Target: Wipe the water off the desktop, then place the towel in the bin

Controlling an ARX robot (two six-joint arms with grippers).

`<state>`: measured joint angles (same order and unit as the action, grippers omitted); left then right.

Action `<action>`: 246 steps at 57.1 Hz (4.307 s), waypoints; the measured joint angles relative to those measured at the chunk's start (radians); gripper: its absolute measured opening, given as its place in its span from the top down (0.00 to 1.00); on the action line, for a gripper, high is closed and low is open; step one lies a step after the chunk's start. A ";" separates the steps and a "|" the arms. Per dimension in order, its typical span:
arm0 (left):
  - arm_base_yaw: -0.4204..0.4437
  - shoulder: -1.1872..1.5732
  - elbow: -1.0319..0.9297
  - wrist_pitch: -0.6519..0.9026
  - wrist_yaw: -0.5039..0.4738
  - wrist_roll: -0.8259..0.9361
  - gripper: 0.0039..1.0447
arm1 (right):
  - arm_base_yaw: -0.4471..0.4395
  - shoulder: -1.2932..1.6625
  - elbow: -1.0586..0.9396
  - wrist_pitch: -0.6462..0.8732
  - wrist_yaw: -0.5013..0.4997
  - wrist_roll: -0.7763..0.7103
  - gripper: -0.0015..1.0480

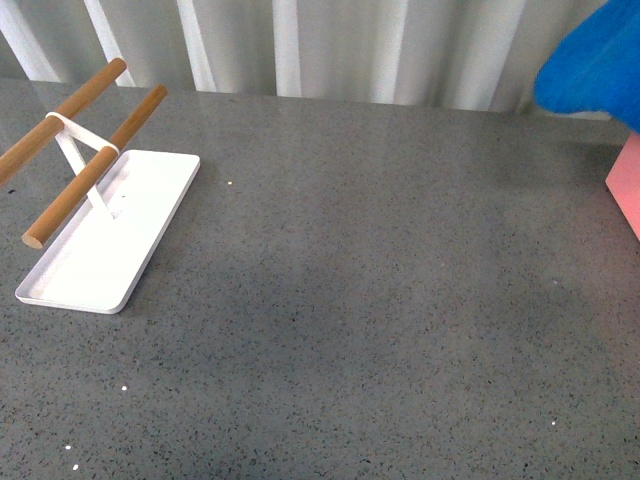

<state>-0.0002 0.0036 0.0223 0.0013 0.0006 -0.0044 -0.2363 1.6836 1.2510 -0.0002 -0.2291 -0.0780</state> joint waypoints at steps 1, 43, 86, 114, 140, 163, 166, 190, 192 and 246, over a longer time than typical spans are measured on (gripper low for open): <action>0.000 0.000 0.000 0.000 0.000 0.000 0.06 | -0.012 -0.003 0.006 -0.005 -0.002 0.000 0.97; 0.000 0.000 0.000 0.000 0.000 0.000 0.06 | -0.317 0.206 0.026 -0.194 -0.016 0.049 0.97; 0.000 0.000 0.000 0.000 0.000 0.000 0.06 | -0.349 0.368 0.068 -0.401 -0.141 0.212 0.07; 0.000 0.000 0.000 -0.001 0.000 0.000 0.06 | -0.334 0.265 -0.008 -0.395 -0.385 0.136 0.07; 0.000 0.000 0.000 -0.001 0.000 0.000 0.06 | -0.363 0.017 -0.028 -0.351 -0.394 0.103 0.07; 0.000 0.000 0.000 -0.001 0.000 0.000 0.06 | -0.205 -0.315 -0.250 0.014 -0.336 -0.024 0.07; 0.000 0.000 0.000 -0.001 0.000 0.000 0.06 | -0.169 -0.378 -0.285 0.016 -0.371 -0.042 0.07; 0.000 0.000 0.000 -0.001 0.000 0.000 0.06 | 0.062 -0.892 -0.728 0.280 0.055 0.040 0.47; 0.000 0.000 0.000 -0.001 0.000 0.000 0.06 | 0.066 -0.920 -0.771 0.291 0.064 0.049 0.54; 0.000 0.000 0.000 -0.001 -0.001 0.000 0.06 | 0.233 -1.313 -1.181 0.299 0.225 0.065 0.97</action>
<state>-0.0002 0.0032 0.0223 0.0006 -0.0002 -0.0044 -0.0029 0.3702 0.0696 0.2985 -0.0044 -0.0132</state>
